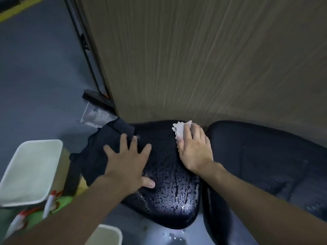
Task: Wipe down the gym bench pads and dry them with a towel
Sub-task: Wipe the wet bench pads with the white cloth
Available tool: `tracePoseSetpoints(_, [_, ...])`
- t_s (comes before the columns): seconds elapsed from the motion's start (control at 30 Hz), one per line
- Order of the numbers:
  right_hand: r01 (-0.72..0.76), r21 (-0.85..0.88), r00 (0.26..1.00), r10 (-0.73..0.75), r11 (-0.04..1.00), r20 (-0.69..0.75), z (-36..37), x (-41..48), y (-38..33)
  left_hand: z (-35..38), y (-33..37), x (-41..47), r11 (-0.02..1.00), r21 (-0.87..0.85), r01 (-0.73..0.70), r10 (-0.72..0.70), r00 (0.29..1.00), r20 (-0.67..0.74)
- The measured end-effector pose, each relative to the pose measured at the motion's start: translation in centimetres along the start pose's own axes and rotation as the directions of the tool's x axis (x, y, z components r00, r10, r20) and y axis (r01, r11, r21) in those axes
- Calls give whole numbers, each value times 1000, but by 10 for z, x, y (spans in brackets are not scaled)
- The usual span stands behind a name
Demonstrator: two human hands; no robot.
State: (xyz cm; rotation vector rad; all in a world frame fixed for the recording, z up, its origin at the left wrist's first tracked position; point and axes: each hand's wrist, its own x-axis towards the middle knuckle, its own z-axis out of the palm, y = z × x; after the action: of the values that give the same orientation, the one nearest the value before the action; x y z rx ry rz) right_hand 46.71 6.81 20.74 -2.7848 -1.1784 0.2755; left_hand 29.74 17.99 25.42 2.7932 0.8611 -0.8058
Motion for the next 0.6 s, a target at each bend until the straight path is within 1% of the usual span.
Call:
tracePoseSetpoints(0.1, [41,-2,994,-40,999,97,2,12,-5,-1,0,1,999,-41,8,-8,1000,8])
tracePoseSetpoints(0.2, [167,-63,977,-156,984,147,-3,40,-19,1,-1,3,997,-76,21,-19,1000,18])
tracePoseSetpoints(0.27, [254,-79,953,-236,964,188,-4,55,-33,1,2,2,998,-63,16,-15,1000,11])
tracePoseSetpoints(0.37, [403,-83,872,-354,912,337,-7,84,-63,0,2,3,999,-43,31,-30,999,35])
tracePoseSetpoints(0.43, [480,-46,786,-406,876,466,-9,102,-81,-1,3,3,999,-23,31,-30,998,54])
tracePoseSetpoints(0.47, [517,-22,744,-437,856,506,-7,108,-90,0,3,4,999,-20,32,-31,998,60])
tracePoseSetpoints(0.53, [575,40,677,-503,817,537,-5,114,-105,1,4,4,999,-28,45,-43,997,65])
tracePoseSetpoints(0.6, [607,91,643,-556,789,527,-3,115,-109,1,4,4,998,-33,51,-48,996,70])
